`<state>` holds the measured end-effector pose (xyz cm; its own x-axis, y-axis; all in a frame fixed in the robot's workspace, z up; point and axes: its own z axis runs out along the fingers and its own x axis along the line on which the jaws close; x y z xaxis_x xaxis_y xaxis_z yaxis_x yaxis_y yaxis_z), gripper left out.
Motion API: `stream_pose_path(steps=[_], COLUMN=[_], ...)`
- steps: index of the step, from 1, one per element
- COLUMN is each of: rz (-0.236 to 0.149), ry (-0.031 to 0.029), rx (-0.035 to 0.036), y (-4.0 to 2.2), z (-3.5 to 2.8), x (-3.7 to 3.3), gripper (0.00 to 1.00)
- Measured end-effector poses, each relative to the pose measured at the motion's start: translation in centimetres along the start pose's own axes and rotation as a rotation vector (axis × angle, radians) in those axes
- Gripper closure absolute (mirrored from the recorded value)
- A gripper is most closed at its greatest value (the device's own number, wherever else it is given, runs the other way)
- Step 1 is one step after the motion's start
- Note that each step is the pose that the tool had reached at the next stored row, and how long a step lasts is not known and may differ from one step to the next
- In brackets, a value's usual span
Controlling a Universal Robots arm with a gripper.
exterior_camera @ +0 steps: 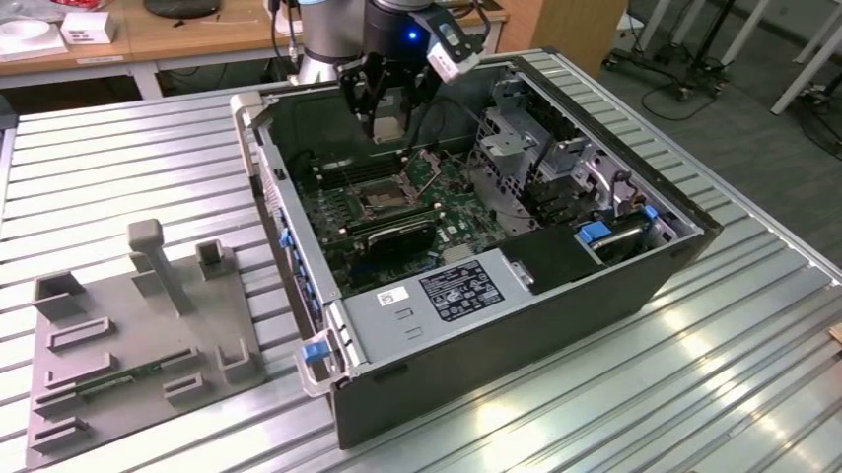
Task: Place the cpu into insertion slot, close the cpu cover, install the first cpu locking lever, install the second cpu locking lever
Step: 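Place the cpu into insertion slot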
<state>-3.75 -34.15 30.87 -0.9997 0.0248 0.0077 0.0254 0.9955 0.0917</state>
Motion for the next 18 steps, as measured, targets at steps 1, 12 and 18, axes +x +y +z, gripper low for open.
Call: stream_pose_path(steps=[1,12,18], rz=[0.0,0.0,0.0], ry=[0.0001,-0.0016,-0.0023], rx=[0.0001,0.0002,0.0005], y=[-0.01,-0.11,-0.15], z=[0.05,1.17,1.55], x=[0.0,0.01,0.02], gripper=[0.46,0.46,0.46])
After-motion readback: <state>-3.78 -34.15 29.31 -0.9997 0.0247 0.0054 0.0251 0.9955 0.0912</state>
